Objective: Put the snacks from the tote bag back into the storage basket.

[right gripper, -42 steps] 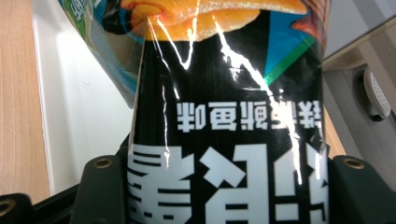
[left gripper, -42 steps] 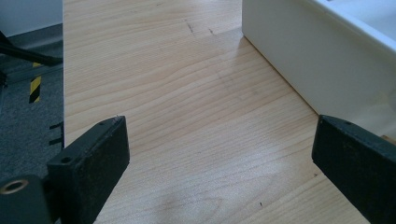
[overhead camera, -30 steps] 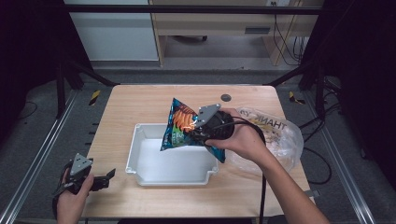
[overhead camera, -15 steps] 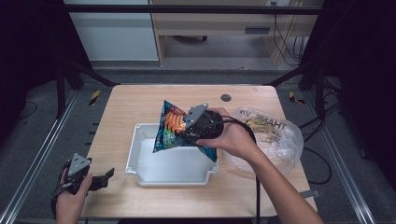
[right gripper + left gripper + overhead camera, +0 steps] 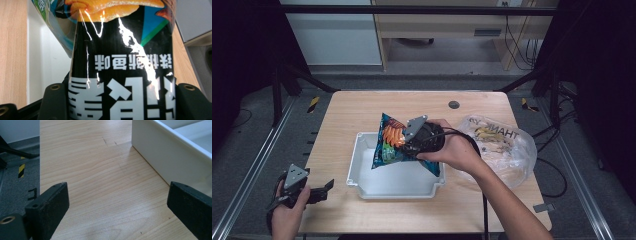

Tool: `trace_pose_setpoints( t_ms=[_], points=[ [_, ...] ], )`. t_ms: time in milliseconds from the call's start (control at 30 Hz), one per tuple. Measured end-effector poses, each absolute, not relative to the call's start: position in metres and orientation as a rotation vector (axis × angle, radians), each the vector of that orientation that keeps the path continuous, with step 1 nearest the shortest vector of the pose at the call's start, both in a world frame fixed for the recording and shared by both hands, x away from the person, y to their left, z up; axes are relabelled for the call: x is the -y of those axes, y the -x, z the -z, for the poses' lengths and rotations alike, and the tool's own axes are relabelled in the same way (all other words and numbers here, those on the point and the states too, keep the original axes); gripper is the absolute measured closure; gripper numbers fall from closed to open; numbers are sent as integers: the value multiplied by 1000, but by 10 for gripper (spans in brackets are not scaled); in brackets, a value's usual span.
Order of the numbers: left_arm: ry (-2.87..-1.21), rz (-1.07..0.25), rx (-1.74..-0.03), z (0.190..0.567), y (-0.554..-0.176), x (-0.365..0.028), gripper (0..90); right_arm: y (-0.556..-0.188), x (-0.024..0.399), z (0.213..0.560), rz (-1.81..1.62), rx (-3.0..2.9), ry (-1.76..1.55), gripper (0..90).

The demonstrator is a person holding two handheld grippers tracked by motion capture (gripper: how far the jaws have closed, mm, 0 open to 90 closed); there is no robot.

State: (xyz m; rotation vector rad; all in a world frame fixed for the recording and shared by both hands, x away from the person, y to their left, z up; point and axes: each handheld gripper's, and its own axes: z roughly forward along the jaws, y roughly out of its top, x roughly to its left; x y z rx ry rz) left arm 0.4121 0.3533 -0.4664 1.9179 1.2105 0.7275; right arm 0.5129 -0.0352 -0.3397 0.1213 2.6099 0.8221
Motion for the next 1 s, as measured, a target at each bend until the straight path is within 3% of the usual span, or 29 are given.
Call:
trace_pose_setpoints(
  t_ms=[1000],
  points=[
    [-1891, -735, -1220, 465, -412, -356, 36, -521, 10, 356, -783, -2664, -82, 395]
  ],
)
